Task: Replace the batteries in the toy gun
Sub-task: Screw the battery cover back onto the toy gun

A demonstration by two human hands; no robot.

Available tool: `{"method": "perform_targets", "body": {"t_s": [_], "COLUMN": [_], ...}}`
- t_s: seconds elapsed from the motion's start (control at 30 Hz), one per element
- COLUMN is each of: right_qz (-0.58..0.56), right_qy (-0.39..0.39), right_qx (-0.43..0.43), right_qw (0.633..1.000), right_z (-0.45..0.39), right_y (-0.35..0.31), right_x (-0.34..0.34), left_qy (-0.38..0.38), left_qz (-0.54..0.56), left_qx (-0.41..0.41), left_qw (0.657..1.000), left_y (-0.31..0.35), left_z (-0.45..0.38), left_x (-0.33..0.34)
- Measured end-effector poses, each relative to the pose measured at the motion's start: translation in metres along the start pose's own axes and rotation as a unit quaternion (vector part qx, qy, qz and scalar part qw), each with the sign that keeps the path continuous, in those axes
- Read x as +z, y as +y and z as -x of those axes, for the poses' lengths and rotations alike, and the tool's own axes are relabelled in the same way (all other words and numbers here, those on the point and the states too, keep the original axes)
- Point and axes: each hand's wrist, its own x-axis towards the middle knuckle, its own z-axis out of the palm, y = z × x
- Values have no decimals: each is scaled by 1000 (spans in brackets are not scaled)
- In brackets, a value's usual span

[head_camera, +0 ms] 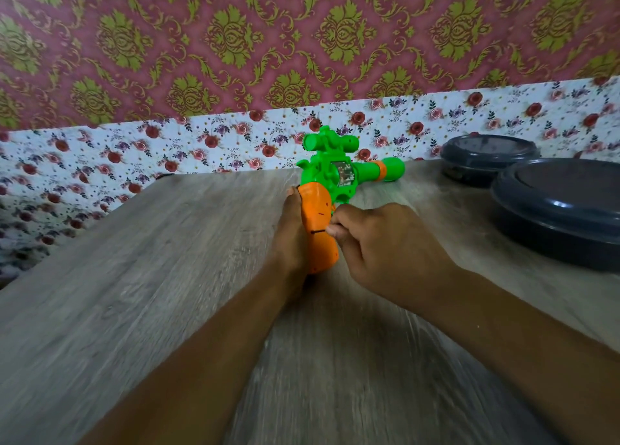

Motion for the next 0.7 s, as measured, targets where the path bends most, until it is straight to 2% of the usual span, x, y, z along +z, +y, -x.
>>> {"method": "perform_targets", "body": {"t_s": [0.13, 0.23, 0.33, 0.47, 0.53, 0.63, 0.7], "right_qz": [-13, -31, -117, -90, -25, 98, 125], "right_qy": [25, -23, -59, -117, -138, -113, -85], "right_qx": [69, 152, 241, 116, 47, -62, -103], "right_qw": [997, 988, 962, 982, 989, 987, 983], "right_z": [-3, -6, -7, -9, -9, -7, -3], "right_y": [-7, -6, 1, 0, 6, 10, 13], "right_x": [3, 4, -2, -15, -18, -16, -15], "left_qy": [-6, 12, 28, 40, 31, 18, -3], "left_qz": [-16, -15, -13, -25, -17, -3, 9], "left_qx": [3, 11, 17, 21, 25, 34, 31], "left_qw": [1000, 1000, 999, 999, 999, 999, 999], "left_y": [-1, 2, -3, -2, -2, -3, -4], "left_z": [3, 5, 2, 0, 0, 1, 1], "left_x": [1, 4, 4, 2, 1, 1, 2]}}
